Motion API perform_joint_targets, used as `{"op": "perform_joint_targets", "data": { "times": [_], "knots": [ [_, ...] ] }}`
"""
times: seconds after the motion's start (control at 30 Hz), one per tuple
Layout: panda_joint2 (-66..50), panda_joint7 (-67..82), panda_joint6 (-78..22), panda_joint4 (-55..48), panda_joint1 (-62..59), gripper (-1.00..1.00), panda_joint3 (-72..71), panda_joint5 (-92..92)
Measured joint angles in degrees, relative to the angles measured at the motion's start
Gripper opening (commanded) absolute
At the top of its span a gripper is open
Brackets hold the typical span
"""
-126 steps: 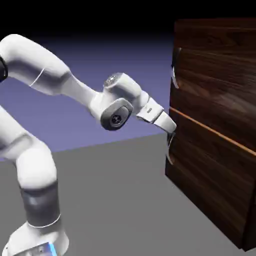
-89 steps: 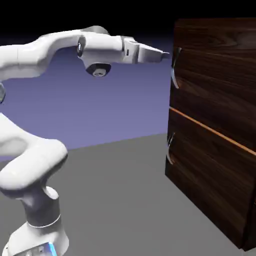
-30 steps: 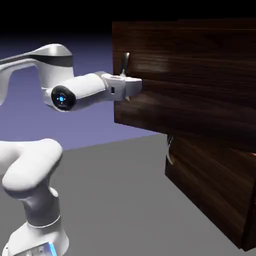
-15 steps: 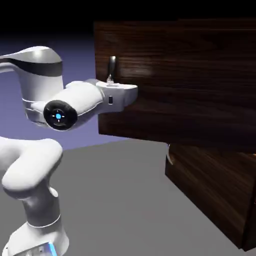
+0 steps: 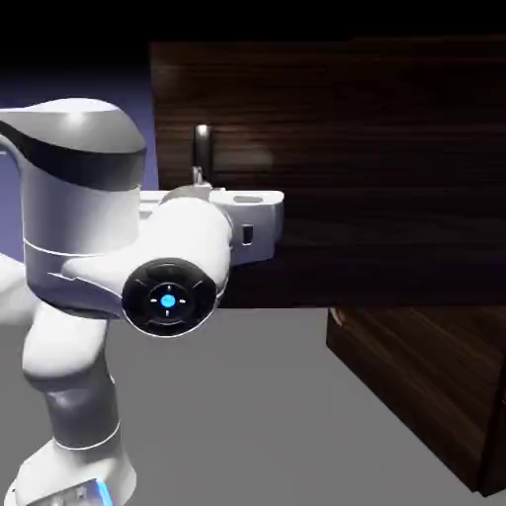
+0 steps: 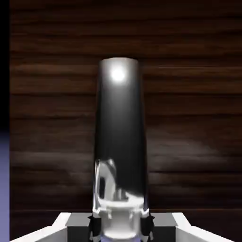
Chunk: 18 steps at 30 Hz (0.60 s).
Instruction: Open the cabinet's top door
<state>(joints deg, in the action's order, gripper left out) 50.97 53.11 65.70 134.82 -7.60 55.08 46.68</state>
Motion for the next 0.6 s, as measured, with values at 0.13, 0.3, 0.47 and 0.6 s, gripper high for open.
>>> {"op": "perform_joint_targets", "data": {
  "times": [0.13,0.3,0.47,0.6],
  "knots": [
    [-3.13,0.74,-5.50,-7.65,8.31,-1.00,7.49,-2.70],
    [-4.75,0.60,-10.96,-16.33,18.69,-1.00,15.93,-5.21],
    [-4.11,-0.81,-15.48,-24.71,29.08,-1.00,23.34,-7.28],
    [-2.26,-2.89,-18.93,-31.79,37.40,-1.00,28.44,-8.70]
  ]
}}
